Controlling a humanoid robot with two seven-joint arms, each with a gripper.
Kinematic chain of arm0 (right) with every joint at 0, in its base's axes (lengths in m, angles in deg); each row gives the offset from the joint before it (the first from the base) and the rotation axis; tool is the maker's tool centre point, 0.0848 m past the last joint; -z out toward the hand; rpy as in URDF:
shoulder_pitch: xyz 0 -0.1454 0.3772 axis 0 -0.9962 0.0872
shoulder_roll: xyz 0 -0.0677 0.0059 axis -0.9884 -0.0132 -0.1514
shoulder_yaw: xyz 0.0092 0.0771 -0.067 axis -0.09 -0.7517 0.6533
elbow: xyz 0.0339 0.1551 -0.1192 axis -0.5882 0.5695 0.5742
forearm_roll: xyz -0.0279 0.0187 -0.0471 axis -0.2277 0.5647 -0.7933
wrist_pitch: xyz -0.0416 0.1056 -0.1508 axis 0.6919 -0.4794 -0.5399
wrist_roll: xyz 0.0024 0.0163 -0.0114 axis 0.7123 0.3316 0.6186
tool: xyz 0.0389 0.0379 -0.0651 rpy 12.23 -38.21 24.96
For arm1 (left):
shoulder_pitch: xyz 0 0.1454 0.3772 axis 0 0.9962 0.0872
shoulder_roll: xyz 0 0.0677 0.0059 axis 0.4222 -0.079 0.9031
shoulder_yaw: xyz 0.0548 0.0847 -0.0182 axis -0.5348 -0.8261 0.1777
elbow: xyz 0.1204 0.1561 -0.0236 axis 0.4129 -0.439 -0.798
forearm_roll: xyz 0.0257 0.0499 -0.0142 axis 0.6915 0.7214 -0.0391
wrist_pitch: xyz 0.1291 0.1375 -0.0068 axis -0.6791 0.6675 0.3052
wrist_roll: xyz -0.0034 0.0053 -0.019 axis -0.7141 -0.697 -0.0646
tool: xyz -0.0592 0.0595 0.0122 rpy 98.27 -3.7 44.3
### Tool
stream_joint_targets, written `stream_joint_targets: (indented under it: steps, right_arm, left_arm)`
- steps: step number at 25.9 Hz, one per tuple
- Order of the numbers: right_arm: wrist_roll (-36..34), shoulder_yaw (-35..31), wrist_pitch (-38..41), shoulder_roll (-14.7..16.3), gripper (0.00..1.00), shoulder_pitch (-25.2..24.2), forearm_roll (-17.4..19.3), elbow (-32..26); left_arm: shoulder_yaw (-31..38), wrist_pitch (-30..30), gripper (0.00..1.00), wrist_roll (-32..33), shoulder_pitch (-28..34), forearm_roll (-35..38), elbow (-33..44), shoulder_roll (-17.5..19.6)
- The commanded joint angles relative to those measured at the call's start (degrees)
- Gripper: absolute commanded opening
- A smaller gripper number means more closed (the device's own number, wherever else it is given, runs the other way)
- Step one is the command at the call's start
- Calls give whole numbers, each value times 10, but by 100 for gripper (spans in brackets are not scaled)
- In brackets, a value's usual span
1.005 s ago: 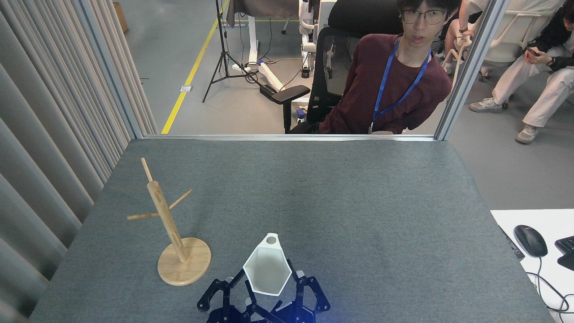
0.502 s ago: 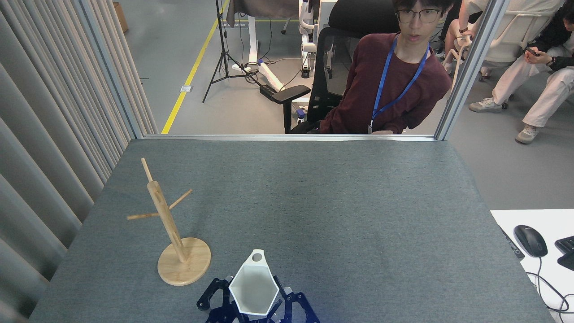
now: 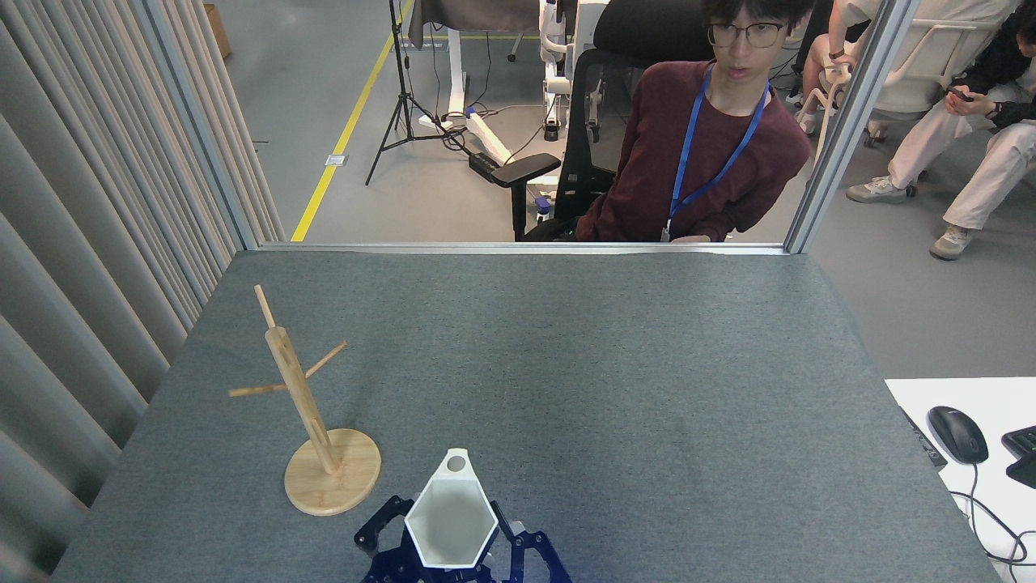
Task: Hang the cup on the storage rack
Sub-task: 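Pass the white cup from the right gripper to the left gripper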
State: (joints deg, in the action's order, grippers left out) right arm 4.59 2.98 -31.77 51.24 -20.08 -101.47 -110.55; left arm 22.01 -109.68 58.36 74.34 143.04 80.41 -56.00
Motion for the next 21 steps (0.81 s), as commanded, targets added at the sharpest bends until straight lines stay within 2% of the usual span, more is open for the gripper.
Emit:
stream_joint_targets:
  steps: [1, 7, 9, 11, 13, 16, 18, 20, 21]
  right_arm:
    - [-1, 1, -3, -1, 98, 2, 1, -6]
    - [-20, 1, 1, -4, 98, 3, 6, -44]
    - [-21, 1, 2, -5, 98, 4, 23, -60]
    - [-22, 1, 0, -8, 98, 9, 61, -75]
    - [-23, -15, -8, -12, 98, 18, 118, -90]
    - [-15, -118, -37, -15, 98, 41, 241, -91]
    - [-8, -202, -42, -13, 98, 46, 302, -80]
    - [24, -262, -40, -7, 98, 36, 306, -55]
    - [36, -269, -40, -3, 98, 29, 298, -47]
  left_arm:
    - [0, 0, 14, -3, 0, -1, 0, 0]
    - [0, -1, 15, -3, -3, -1, -1, 0]
    - [0, 0, 15, -3, -4, 0, -2, 0]
    - [0, 1, 15, -3, -4, 0, -5, 0]
    - [0, 2, 15, -3, -3, -1, -6, -1]
    - [0, 3, 14, -5, 2, 0, -5, -3]
    - [2, 9, 14, -9, 5, -1, -4, -4]
    - [6, 25, 14, -11, 11, -3, -2, -4]
    - [6, 33, 14, -11, 15, -4, -1, -3]
